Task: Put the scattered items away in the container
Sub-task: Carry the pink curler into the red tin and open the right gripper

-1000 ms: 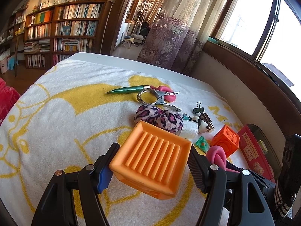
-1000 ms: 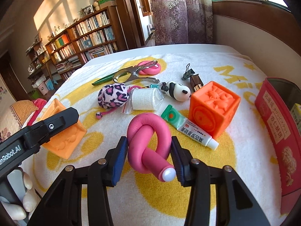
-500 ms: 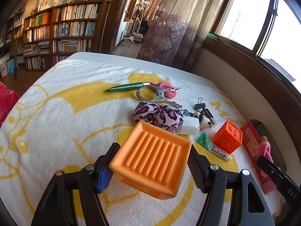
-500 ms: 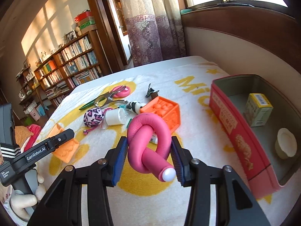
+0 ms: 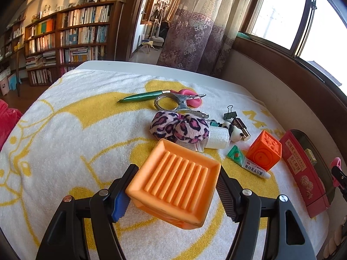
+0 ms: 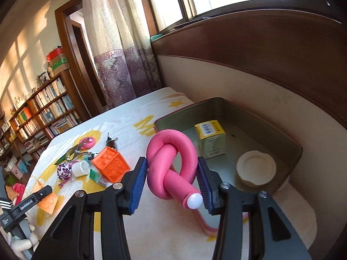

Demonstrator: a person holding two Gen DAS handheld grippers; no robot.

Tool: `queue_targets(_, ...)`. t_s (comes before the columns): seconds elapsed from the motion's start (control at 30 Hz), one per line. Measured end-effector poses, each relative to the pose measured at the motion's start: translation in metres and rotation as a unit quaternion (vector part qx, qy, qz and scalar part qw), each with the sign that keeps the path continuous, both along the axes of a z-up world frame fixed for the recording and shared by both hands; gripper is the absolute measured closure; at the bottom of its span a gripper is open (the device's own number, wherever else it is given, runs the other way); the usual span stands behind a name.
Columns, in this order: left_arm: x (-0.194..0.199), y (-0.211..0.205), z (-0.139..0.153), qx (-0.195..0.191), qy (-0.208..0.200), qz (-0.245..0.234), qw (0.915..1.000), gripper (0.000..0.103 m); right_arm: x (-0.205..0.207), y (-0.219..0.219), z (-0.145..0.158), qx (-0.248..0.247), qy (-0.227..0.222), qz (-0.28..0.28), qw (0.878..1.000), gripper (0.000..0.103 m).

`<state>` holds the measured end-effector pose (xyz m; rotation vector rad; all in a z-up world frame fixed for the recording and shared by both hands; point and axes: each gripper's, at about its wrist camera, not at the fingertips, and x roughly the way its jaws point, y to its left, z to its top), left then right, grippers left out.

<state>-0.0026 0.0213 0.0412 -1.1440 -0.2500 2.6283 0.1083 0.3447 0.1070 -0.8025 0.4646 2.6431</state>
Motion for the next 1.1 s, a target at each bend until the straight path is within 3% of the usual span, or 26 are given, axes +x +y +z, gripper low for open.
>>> queue_targets(0.33,0.005,0.012,-0.003,-0.012,-0.003,-0.01,0.9999,0.032,0.009,0.043,-0.004,0.011,-0.008,-0.058,0.998,0.053)
queue_targets(0.6,0.008,0.017,-0.003,-0.016,-0.004,-0.009,0.9998,0.032,0.003,0.048,-0.014,0.002,-0.022,-0.046,0.999,0.052)
queue_targets(0.7,0.01,0.022,0.0,-0.012,-0.004,-0.015,0.9998,0.032,0.004,0.049,-0.015,-0.006,-0.019,-0.043,0.999,0.042)
queue_targets(0.77,0.012,0.03,0.004,-0.013,0.0,-0.023,0.9997,0.032,0.008,0.051,-0.015,-0.006,-0.011,-0.048,0.999,0.035)
queue_targets(1.1,0.026,0.106,0.033,-0.039,0.028,-0.106,0.9933,0.032,0.024,0.071,-0.011,-0.02,0.013,-0.066,0.998,0.033)
